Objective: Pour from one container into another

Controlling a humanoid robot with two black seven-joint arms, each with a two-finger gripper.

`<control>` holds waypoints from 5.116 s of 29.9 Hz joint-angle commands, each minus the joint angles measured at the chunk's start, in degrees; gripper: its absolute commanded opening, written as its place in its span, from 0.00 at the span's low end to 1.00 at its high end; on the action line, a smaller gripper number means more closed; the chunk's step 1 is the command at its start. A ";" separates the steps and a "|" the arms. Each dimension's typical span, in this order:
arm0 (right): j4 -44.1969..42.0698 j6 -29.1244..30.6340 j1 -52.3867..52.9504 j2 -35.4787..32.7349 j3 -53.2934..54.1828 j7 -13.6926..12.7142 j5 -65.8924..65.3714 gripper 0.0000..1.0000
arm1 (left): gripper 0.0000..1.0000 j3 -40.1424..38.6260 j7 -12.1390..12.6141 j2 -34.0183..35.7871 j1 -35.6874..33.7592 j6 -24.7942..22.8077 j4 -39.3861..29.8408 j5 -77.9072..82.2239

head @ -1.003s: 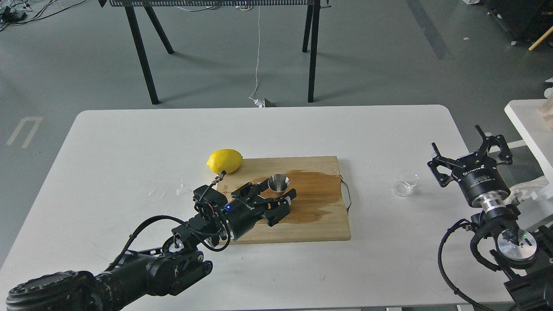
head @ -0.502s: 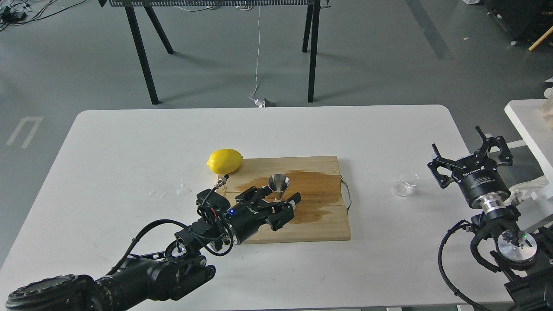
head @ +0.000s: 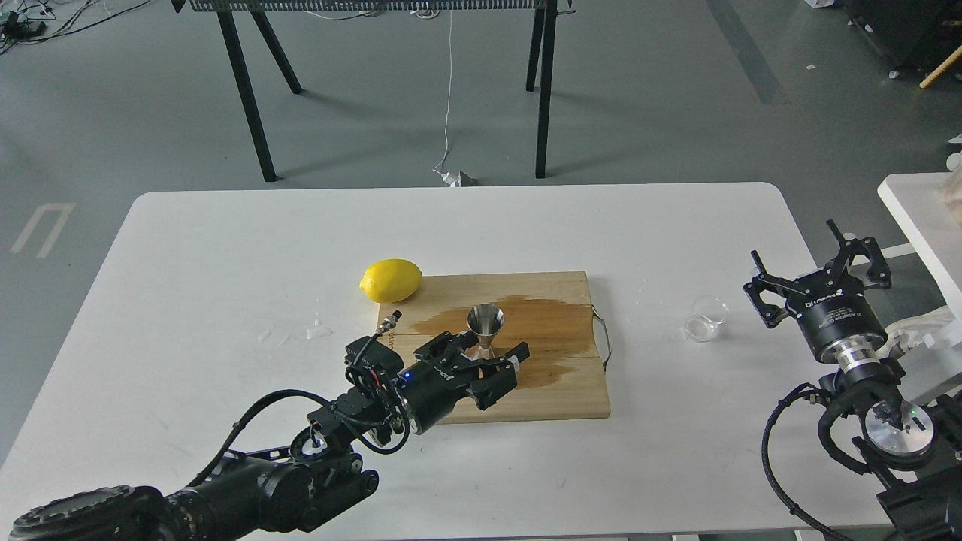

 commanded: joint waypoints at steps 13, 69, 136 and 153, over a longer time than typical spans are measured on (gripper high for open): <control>0.00 0.00 -0.01 -0.08 -0.09 0.00 0.00 0.99 | 0.87 -0.26 0.00 1.05 -0.22 0.00 0.94 -0.44; 1.40 0.00 0.61 -0.60 0.70 -0.97 3.42 0.99 | 0.87 -10.96 0.00 30.14 3.73 -31.99 -25.08 -36.02; 8.26 -46.02 0.52 2.91 -0.62 -15.20 29.09 0.99 | 0.87 -29.97 0.00 28.56 5.84 -56.00 -15.67 -99.85; 3.07 -45.40 5.09 6.25 -2.73 -15.20 28.21 0.98 | 0.88 -29.97 0.00 28.56 6.64 -56.00 -15.50 -99.85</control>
